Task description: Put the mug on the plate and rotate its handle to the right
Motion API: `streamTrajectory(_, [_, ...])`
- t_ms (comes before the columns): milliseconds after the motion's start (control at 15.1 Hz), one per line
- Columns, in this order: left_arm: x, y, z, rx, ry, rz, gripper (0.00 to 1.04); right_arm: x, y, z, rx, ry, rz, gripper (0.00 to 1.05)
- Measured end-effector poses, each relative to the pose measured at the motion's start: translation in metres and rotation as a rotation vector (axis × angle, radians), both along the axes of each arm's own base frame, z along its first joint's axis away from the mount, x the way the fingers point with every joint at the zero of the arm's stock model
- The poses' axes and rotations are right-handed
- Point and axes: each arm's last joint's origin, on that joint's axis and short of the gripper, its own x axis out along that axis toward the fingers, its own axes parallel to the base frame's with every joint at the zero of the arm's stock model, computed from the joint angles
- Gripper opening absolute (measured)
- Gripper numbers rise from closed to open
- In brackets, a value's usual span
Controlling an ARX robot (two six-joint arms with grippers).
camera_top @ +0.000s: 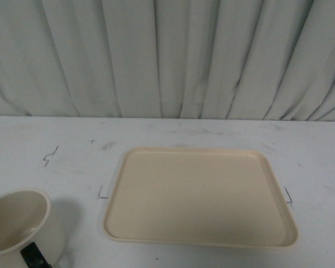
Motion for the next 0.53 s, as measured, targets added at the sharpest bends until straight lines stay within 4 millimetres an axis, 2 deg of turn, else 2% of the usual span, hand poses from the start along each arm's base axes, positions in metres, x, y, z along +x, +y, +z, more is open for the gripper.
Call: streamTrajectory(531, [0.0000, 0.0000, 0.0000, 0.000, 0.000, 0.000, 0.98, 0.0000, 0.0000, 0.0000, 0.000, 0.000, 0.000, 0.98])
